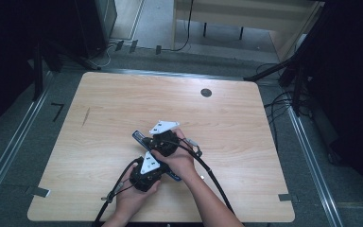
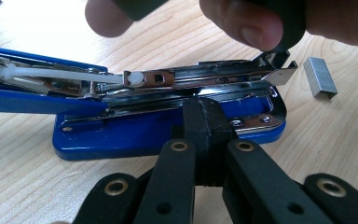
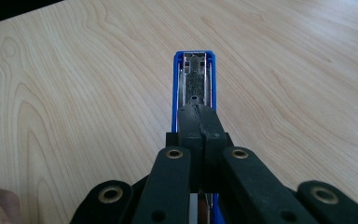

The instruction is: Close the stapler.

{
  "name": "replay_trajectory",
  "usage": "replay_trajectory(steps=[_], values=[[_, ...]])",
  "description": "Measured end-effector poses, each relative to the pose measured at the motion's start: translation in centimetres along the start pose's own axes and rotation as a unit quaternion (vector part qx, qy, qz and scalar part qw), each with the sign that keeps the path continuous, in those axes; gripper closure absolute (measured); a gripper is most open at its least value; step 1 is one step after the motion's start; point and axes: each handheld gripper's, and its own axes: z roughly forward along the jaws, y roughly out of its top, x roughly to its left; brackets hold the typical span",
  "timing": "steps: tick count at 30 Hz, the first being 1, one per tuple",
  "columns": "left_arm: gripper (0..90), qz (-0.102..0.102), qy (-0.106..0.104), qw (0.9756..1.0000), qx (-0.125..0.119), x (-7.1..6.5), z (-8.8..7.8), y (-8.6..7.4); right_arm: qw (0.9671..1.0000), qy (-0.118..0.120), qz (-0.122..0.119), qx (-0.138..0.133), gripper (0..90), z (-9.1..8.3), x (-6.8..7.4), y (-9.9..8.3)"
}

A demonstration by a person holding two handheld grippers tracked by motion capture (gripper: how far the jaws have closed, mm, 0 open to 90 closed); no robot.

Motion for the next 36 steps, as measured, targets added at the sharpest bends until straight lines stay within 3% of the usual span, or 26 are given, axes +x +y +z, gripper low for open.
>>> replay_trajectory(steps=[10, 22, 27, 36], values=[[90.0, 0.001, 0.0, 1.0, 0.0, 0.0, 0.0, 0.0, 0.9995, -0.002, 0.002, 0.032, 90.0, 0.9, 0.0, -0.2], [90.0, 0.0, -0.001, 1.0, 0.0, 0.0, 0.0, 0.0, 0.9993, -0.005, 0.004, 0.037, 90.0, 0.8, -0.1, -0.1], [90.0, -0.002, -0.001, 1.0, -0.001, 0.0, 0.0, 0.0, 0.9997, -0.01, 0.013, 0.019, 90.0, -0.5, -0.5, -0.1], [90.0, 0.001, -0.001, 1.0, -0.001, 0.0, 0.0, 0.0, 0.9987, -0.035, 0.031, -0.024, 90.0, -4.9, -1.5, -0.8]])
